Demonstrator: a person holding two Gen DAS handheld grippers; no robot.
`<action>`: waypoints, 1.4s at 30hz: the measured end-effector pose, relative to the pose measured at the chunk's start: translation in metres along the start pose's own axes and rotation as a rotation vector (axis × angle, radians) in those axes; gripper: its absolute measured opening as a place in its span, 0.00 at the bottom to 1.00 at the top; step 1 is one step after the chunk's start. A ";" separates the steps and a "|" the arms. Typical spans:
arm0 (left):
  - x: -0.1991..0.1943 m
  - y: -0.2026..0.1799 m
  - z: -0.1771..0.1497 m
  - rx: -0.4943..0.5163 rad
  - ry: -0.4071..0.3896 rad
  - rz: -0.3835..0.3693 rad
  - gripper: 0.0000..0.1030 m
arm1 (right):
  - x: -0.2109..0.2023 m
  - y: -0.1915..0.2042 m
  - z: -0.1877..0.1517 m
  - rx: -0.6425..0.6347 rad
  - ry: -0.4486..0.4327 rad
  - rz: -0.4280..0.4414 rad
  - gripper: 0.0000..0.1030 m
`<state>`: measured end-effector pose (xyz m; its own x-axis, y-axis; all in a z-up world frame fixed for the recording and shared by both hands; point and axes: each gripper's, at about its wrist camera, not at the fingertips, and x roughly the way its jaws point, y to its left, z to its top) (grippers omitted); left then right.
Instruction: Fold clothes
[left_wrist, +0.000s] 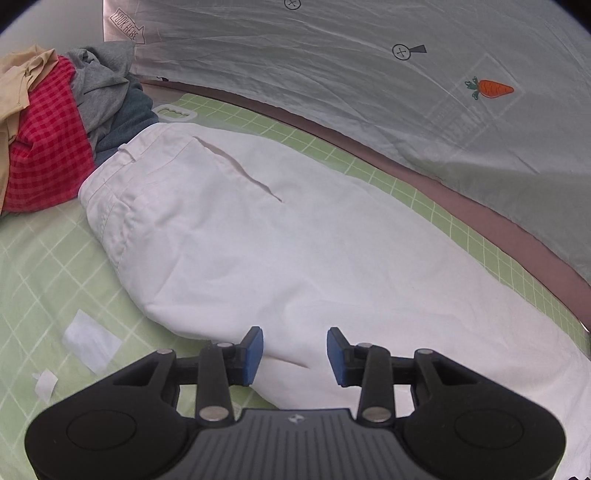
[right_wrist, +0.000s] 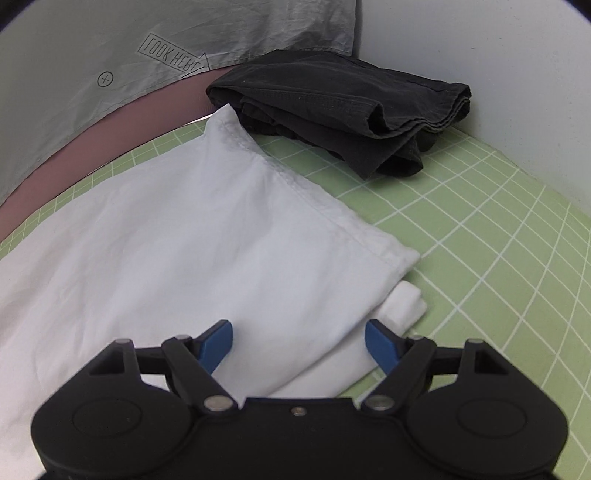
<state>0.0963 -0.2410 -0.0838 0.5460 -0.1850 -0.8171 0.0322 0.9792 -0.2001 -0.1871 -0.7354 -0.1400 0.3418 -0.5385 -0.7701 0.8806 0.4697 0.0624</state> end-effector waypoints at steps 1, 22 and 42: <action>-0.002 -0.001 -0.002 0.001 -0.001 0.002 0.39 | 0.001 0.002 0.000 -0.017 -0.004 -0.002 0.79; -0.016 0.062 0.008 -0.143 -0.036 0.056 0.52 | -0.018 -0.012 -0.008 -0.056 -0.003 -0.226 0.12; 0.029 0.166 0.063 -0.292 -0.038 0.003 0.79 | -0.086 0.139 -0.034 -0.067 -0.014 -0.024 0.86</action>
<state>0.1700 -0.0789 -0.1063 0.5766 -0.1733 -0.7984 -0.2090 0.9134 -0.3493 -0.1051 -0.6001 -0.0866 0.3262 -0.5595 -0.7619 0.8648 0.5022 0.0015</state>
